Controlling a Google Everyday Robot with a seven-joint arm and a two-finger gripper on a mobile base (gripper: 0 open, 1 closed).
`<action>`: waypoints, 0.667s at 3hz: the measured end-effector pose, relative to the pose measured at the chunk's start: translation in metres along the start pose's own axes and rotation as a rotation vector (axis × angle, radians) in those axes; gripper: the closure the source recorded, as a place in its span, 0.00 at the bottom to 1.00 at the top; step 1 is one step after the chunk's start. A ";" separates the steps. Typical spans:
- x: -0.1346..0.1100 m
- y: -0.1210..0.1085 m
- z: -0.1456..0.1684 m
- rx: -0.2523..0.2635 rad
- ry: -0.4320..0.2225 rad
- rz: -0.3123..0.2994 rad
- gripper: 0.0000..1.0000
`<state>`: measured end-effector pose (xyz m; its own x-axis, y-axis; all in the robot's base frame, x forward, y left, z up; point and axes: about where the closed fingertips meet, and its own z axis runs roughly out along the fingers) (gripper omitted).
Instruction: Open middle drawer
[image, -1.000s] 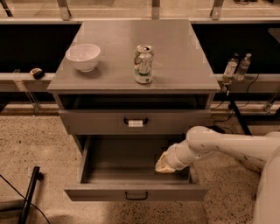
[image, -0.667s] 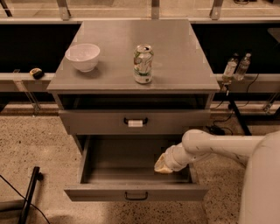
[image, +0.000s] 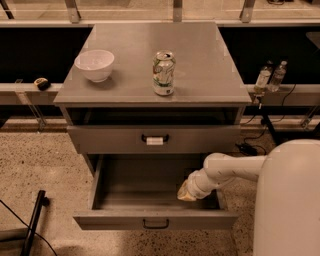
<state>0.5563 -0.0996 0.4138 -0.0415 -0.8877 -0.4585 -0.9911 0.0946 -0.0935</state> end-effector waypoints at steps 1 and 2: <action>0.006 0.010 0.005 -0.059 0.021 -0.010 1.00; 0.007 0.040 0.004 -0.170 0.028 -0.041 1.00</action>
Offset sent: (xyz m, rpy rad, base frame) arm -0.0785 -0.0030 -0.0070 -0.0342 0.2451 0.2131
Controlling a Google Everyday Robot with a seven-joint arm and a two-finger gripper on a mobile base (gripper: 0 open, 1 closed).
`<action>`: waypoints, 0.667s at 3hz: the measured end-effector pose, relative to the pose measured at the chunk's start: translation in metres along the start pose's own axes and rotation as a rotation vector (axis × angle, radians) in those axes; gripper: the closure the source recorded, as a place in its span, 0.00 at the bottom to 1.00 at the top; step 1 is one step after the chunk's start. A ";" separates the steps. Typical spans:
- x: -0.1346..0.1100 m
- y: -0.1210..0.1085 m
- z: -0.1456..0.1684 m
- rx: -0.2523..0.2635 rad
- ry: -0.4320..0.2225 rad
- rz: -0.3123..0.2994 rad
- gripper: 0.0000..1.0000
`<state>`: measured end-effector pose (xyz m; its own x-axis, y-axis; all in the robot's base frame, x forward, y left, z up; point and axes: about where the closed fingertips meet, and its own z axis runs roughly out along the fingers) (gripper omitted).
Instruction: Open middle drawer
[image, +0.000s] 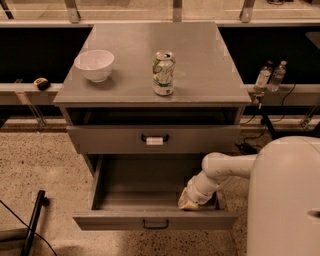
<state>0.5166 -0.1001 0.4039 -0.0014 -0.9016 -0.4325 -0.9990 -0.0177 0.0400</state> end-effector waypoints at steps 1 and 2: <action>-0.003 0.016 -0.004 -0.036 -0.013 -0.020 1.00; -0.010 0.055 -0.018 -0.079 -0.084 -0.050 1.00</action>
Offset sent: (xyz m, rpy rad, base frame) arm -0.1047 -0.0030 0.0505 0.1865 0.0829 0.1334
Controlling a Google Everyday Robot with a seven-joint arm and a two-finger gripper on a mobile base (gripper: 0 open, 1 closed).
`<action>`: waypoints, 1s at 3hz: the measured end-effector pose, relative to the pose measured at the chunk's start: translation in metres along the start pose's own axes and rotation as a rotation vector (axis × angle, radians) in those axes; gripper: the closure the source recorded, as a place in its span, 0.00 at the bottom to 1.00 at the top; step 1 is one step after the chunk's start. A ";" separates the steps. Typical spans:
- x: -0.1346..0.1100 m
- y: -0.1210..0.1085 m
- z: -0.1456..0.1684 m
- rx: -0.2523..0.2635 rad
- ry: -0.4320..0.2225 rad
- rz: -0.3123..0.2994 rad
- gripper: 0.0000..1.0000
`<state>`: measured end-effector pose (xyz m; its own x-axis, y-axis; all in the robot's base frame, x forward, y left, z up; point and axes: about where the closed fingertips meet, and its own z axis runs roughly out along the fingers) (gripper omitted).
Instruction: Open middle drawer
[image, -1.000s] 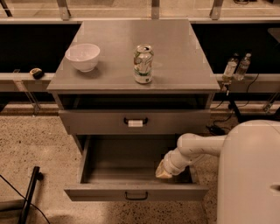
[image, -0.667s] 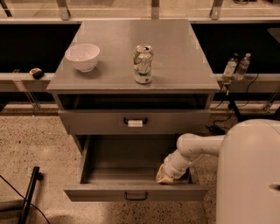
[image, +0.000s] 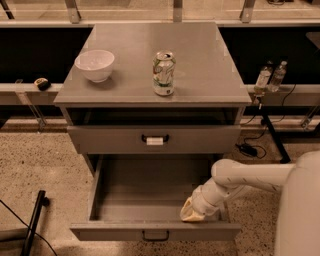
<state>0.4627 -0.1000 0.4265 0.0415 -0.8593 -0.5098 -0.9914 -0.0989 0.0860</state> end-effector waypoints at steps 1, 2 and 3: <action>-0.001 0.003 -0.001 -0.002 -0.007 -0.003 1.00; -0.013 0.041 -0.010 -0.027 -0.076 0.005 1.00; -0.016 0.048 -0.014 -0.032 -0.091 0.007 1.00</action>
Offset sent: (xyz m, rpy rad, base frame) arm -0.1159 0.0023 0.0563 0.2083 0.0929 -0.0030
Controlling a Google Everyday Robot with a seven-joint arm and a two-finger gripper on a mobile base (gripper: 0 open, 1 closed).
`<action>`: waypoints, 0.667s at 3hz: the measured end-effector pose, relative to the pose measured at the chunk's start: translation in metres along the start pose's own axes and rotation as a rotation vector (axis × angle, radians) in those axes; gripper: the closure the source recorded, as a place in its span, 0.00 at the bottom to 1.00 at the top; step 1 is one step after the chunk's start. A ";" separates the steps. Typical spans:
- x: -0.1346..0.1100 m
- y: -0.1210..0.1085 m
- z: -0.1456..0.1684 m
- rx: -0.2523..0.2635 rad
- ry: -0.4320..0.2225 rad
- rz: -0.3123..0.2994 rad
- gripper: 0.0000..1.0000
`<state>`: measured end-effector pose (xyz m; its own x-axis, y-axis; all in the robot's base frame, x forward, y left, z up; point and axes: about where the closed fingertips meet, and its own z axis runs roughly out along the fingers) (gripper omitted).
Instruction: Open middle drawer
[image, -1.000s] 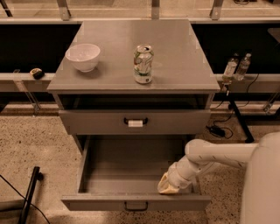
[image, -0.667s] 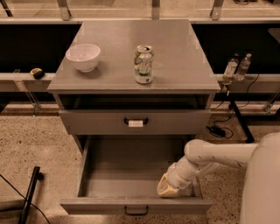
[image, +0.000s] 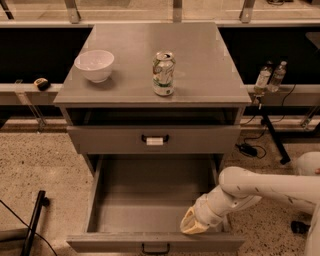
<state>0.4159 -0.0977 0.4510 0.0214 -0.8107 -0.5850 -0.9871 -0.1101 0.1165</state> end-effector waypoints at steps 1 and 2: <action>-0.008 0.025 -0.006 -0.008 -0.050 0.008 1.00; -0.022 0.045 -0.034 0.070 -0.149 -0.004 1.00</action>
Offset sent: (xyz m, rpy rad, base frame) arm -0.0586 -0.0244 0.0924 0.2782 -0.1316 -0.1290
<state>0.3759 -0.1040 0.4964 0.0061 -0.7154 -0.6987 -0.9958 -0.0684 0.0613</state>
